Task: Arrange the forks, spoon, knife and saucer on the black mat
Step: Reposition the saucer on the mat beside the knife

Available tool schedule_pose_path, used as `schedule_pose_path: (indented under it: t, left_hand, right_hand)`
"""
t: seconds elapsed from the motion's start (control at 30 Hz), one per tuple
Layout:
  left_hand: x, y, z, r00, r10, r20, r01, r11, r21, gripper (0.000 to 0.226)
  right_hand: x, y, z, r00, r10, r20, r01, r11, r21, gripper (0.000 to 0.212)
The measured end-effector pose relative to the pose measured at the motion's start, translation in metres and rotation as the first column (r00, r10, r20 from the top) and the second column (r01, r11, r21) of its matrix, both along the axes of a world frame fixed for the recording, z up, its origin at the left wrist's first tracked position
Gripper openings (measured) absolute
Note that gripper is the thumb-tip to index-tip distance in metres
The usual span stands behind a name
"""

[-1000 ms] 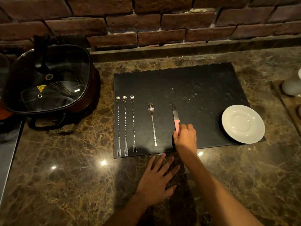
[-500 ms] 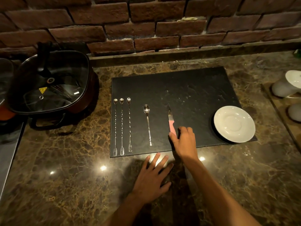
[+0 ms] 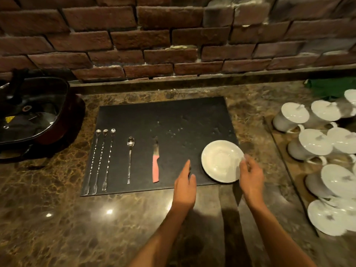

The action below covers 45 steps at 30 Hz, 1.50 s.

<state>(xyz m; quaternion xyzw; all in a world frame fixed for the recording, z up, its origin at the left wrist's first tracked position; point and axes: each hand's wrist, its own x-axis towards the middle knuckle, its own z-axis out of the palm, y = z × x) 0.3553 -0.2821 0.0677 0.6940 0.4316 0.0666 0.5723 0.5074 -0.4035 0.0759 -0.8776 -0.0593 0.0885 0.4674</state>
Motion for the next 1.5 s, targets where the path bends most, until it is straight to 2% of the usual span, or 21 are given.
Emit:
schedule_pose_path:
  t: [0.13,0.3,0.47,0.7,0.83,0.97,1.33,1.5]
  left_hand:
    - [0.048,-0.007,0.009,0.993,0.111,0.044,-0.101,0.979,-0.177,0.052]
    - [0.071,-0.013,0.009,0.981,0.163,0.110,-0.142,0.974,-0.177,0.045]
    - [0.076,-0.021,0.001,0.947,0.281,0.155,-0.245,0.945,-0.215,0.047]
    - [0.080,-0.018,0.008,0.914,0.376,0.153,-0.325,0.904,-0.279,0.050]
    - [0.078,0.001,0.012,0.893,0.401,0.206,-0.346,0.903,-0.255,0.046]
    - [0.078,0.025,0.009,0.872,0.416,0.257,-0.363,0.903,-0.229,0.040]
    - [0.072,0.044,-0.013,0.943,0.294,0.154,-0.281,0.955,-0.095,0.039]
    - [0.073,0.048,-0.010,0.962,0.256,0.096,-0.254,0.967,-0.037,0.042]
  right_hand:
    - [0.033,-0.008,-0.017,0.991,0.068,-0.117,-0.060,0.996,0.067,0.037]
    - [0.043,-0.008,-0.027,0.979,0.186,-0.082,-0.172,0.973,0.157,0.039]
    - [0.039,-0.017,-0.035,0.982,0.180,-0.052,-0.156,0.939,0.308,0.036]
    - [0.043,-0.007,-0.043,0.981,0.119,-0.151,-0.062,0.940,0.335,0.037]
    - [0.047,0.018,-0.043,0.953,0.139,-0.268,-0.012,0.905,0.426,0.041]
    - [0.053,0.051,-0.045,0.923,0.157,-0.350,0.015,0.897,0.441,0.041]
    - [0.052,0.064,-0.059,0.944,0.203,-0.260,-0.102,0.930,0.354,0.040]
    - [0.054,0.066,-0.053,0.941,0.190,-0.279,-0.098,0.946,0.310,0.041]
